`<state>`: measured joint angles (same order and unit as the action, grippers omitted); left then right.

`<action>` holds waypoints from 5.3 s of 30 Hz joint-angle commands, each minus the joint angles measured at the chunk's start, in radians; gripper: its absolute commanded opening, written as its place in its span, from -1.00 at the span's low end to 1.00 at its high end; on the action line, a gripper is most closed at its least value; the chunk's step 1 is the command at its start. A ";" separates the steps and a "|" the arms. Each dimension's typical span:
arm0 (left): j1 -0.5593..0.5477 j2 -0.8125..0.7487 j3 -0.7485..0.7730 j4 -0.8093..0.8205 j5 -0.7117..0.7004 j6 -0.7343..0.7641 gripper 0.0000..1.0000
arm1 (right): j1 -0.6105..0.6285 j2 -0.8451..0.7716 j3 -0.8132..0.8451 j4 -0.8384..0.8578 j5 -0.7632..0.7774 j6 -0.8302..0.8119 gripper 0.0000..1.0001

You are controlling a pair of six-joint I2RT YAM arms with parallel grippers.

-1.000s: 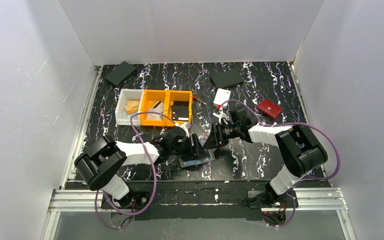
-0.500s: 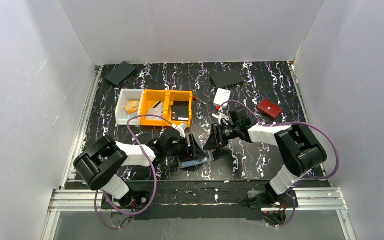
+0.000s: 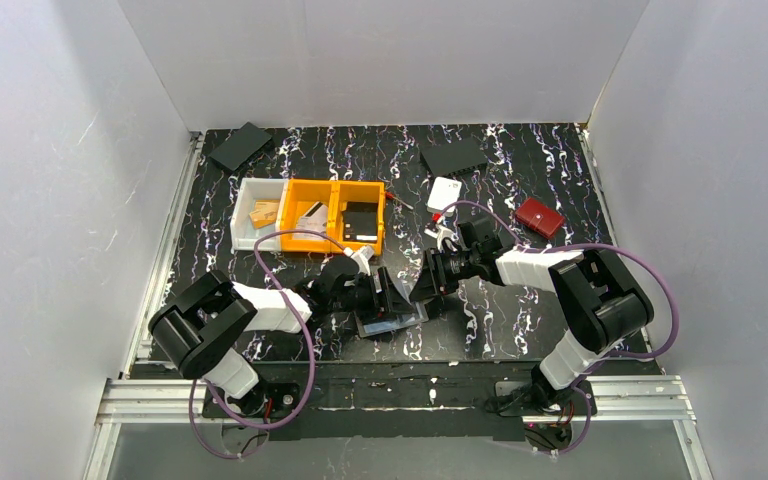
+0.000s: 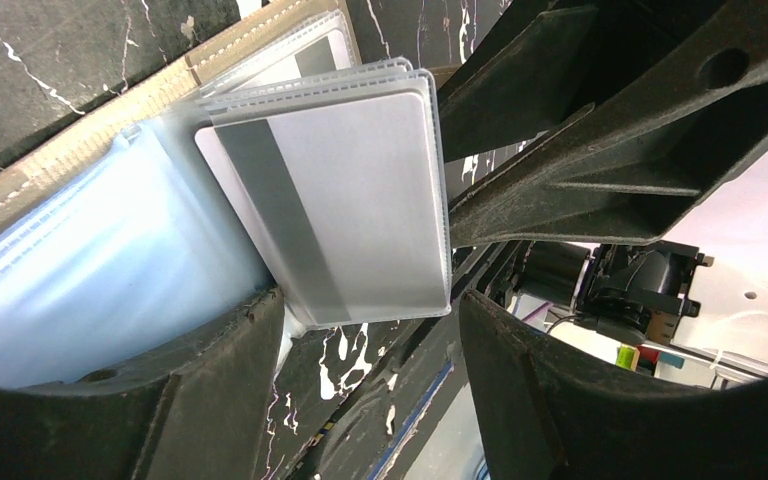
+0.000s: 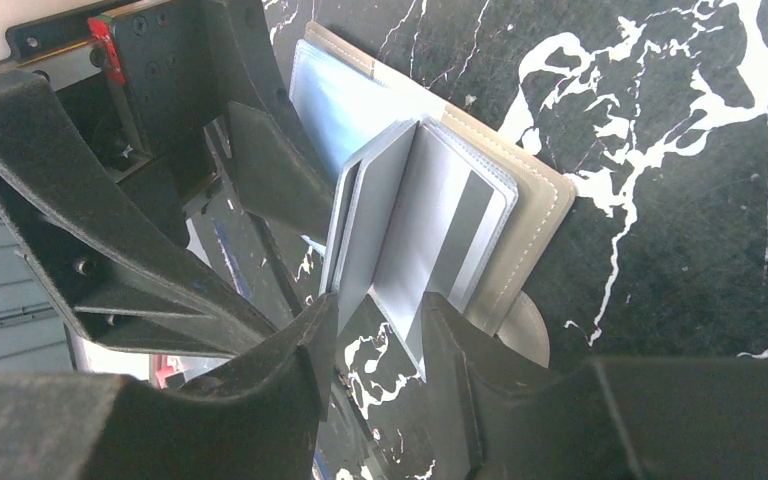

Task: Take the credit cards out of the card holder
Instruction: Remove the credit card from the card holder.

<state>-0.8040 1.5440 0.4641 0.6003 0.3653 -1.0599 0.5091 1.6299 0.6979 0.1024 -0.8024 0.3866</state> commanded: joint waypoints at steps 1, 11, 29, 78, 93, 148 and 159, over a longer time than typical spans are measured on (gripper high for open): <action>0.010 0.004 -0.023 0.004 0.015 0.001 0.25 | 0.011 0.010 0.034 -0.019 0.013 -0.030 -0.11; 0.029 -0.015 -0.050 0.010 0.017 -0.008 0.04 | 0.012 0.011 0.045 -0.051 0.058 -0.064 -0.08; 0.030 -0.008 -0.033 0.032 0.023 -0.013 0.17 | 0.049 0.006 0.041 -0.023 -0.034 -0.054 -0.08; 0.038 0.009 -0.052 0.090 0.061 -0.023 0.13 | 0.053 0.119 0.265 -0.091 -0.068 -0.060 0.16; 0.039 -0.016 -0.051 0.090 0.064 -0.028 0.39 | 0.100 0.130 0.250 -0.162 0.006 -0.114 0.16; 0.073 -0.054 -0.222 0.549 -0.062 -0.095 -0.37 | -0.035 0.093 0.096 0.266 -0.422 0.221 -0.97; 0.074 -0.051 -0.194 0.579 -0.050 -0.087 -0.48 | -0.022 0.094 0.092 0.289 -0.439 0.242 -0.97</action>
<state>-0.7338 1.4933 0.2253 1.1316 0.3115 -1.1641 0.4694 1.7679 0.7891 0.3397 -1.1549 0.6006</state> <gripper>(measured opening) 0.297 0.040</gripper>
